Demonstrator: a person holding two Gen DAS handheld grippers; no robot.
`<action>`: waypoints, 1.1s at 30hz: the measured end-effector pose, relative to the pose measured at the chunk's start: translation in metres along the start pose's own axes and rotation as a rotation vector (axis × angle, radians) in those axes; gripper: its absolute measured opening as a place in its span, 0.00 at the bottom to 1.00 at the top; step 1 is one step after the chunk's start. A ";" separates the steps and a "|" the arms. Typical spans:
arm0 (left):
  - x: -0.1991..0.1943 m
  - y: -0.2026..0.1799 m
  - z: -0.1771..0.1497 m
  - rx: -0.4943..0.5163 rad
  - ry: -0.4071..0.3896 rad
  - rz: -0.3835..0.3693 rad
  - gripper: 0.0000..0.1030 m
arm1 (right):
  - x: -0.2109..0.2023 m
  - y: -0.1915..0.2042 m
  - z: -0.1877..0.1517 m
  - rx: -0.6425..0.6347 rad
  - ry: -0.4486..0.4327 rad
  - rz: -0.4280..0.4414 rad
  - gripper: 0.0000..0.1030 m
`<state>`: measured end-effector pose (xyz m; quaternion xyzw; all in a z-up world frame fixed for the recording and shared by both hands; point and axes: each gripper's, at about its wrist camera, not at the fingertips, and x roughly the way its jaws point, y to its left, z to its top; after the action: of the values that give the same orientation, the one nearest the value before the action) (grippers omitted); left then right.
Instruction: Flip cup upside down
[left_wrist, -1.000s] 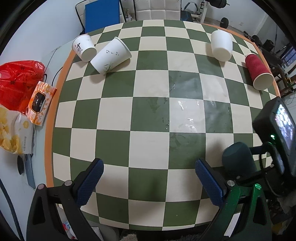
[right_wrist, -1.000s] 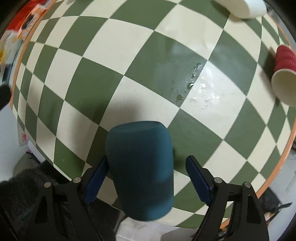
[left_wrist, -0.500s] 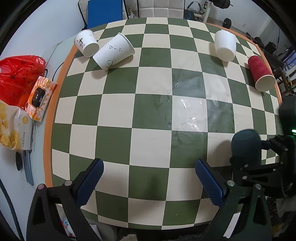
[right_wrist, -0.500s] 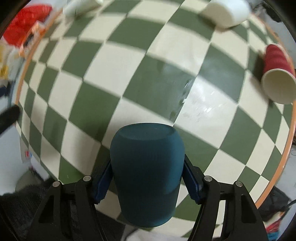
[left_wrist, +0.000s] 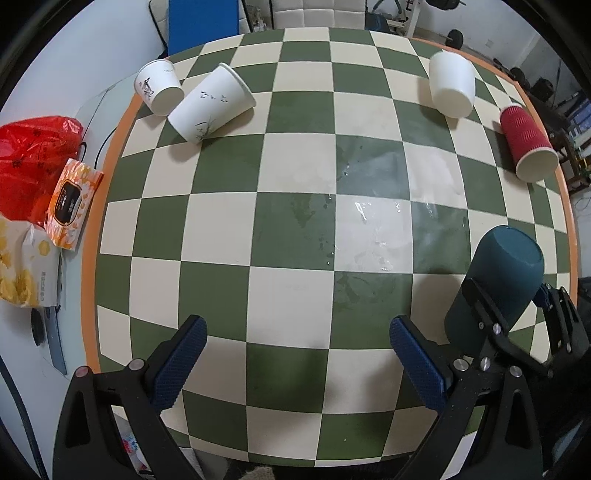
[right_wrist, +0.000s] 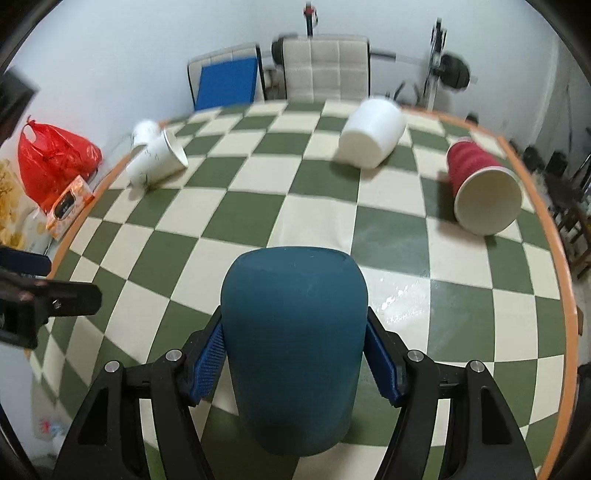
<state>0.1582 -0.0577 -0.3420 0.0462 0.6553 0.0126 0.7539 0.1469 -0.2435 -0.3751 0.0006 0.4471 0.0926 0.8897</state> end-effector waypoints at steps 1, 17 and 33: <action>0.001 -0.003 -0.001 0.009 0.001 0.003 0.99 | -0.002 0.003 -0.004 -0.008 -0.015 -0.007 0.69; -0.004 -0.022 -0.012 0.069 -0.008 -0.021 0.99 | -0.018 0.004 -0.032 0.039 0.080 -0.005 0.69; -0.052 -0.006 -0.026 0.095 -0.101 -0.032 0.98 | -0.062 0.009 -0.011 0.176 0.238 -0.116 0.90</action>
<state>0.1251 -0.0664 -0.2944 0.0719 0.6169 -0.0329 0.7830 0.1005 -0.2463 -0.3318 0.0416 0.5549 0.0008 0.8309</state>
